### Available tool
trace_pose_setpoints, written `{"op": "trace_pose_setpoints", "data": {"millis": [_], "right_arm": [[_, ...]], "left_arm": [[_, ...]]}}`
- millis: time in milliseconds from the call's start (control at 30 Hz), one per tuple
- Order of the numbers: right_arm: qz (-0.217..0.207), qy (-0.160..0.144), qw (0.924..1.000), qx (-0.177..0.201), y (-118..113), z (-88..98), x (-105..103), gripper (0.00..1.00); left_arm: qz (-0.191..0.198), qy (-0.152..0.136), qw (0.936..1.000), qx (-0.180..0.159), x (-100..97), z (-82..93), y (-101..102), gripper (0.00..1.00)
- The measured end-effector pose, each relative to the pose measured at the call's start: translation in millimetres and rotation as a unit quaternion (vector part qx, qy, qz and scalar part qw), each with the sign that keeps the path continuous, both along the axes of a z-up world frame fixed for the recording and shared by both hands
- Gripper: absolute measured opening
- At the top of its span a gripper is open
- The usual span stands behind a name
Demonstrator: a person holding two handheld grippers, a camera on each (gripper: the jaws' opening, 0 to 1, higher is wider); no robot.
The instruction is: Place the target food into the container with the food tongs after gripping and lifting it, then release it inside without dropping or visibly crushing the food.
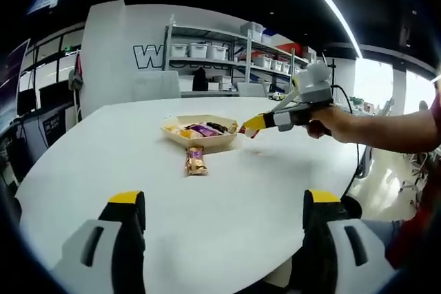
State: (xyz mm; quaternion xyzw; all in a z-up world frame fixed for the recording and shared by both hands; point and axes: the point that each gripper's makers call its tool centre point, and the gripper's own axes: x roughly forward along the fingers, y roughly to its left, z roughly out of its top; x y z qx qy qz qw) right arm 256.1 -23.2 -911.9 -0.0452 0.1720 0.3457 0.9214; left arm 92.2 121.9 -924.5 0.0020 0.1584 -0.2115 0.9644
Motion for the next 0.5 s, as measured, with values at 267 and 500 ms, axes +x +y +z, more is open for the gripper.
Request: {"op": "trace_pose_setpoints", "data": {"millis": [267,500], "right_arm": [[-0.002,-0.032,0.9995,-0.004,-7.0,22.3,2.2,0.17],[0.007,-0.057,0.9984,-0.003,-3.2,49.3,2.6,0.18]], "left_arm": [[0.003,-0.007,1.0000,-0.001,-2.9,5.6,-0.7,0.92],[0.005,-0.009,0.9999,0.002,-5.8,9.0,-0.2,0.92]]}}
